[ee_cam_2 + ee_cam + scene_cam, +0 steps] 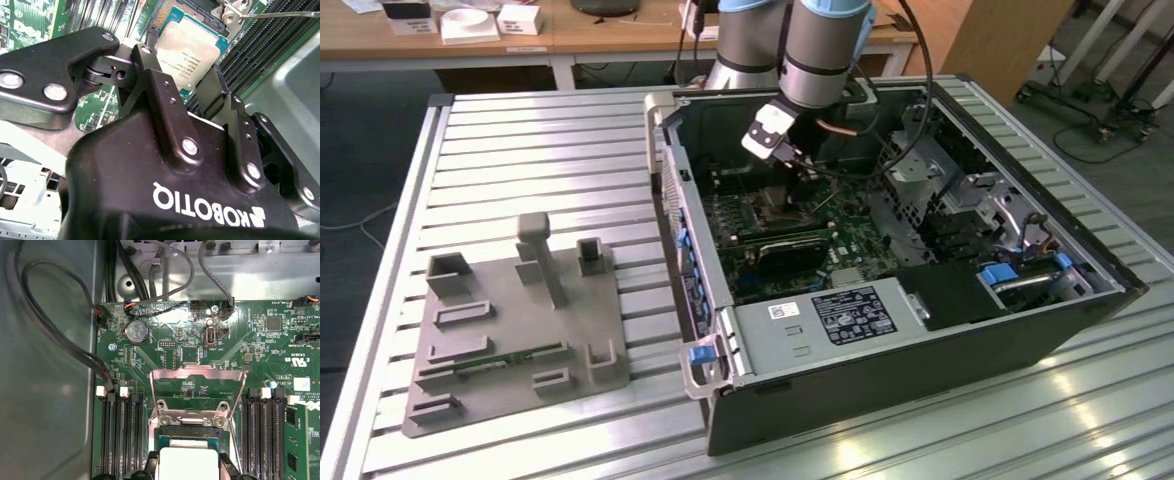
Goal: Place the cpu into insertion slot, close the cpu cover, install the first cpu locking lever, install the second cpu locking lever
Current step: 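Place the cpu into insertion slot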
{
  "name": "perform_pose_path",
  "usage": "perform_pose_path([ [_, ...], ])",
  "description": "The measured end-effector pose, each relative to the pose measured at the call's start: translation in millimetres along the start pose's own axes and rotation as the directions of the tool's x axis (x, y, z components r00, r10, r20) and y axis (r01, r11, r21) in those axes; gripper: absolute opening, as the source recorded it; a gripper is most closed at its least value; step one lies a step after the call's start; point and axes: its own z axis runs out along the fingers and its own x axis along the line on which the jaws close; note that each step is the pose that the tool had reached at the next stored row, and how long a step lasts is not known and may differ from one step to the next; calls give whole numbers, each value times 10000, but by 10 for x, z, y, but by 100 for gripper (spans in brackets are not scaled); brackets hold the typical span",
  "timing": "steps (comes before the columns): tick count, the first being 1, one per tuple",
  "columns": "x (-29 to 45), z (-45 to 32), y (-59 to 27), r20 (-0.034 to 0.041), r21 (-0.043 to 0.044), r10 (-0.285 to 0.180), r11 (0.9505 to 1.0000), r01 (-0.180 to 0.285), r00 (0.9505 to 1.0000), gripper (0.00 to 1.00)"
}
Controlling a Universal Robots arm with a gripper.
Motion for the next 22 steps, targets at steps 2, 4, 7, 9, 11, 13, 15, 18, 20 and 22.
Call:
perform_pose_path([
  [2,-2,27,0,0,0,1,10000,-1,10000,54],
  [4,-14,38,0,0,0,-1,10000,1,10000,54],
  [7,-17,65,-1,1,0,1,10000,-1,10000,54],
  [9,-18,81,-1,0,0,0,10000,0,10000,54],
  [11,-20,95,-2,1,1,0,10000,0,10000,54],
  [13,-20,102,-3,1,0,-1,10000,1,10000,54],
  [15,-22,106,-7,1,0,-2,10000,2,10000,54],
  [18,-24,108,-13,0,0,-4,10000,4,10000,54],
  [20,-30,112,-13,-2,-1,-3,10000,3,10000,54],
  [22,-33,122,-14,-1,-1,-2,10000,2,10000,54],
])
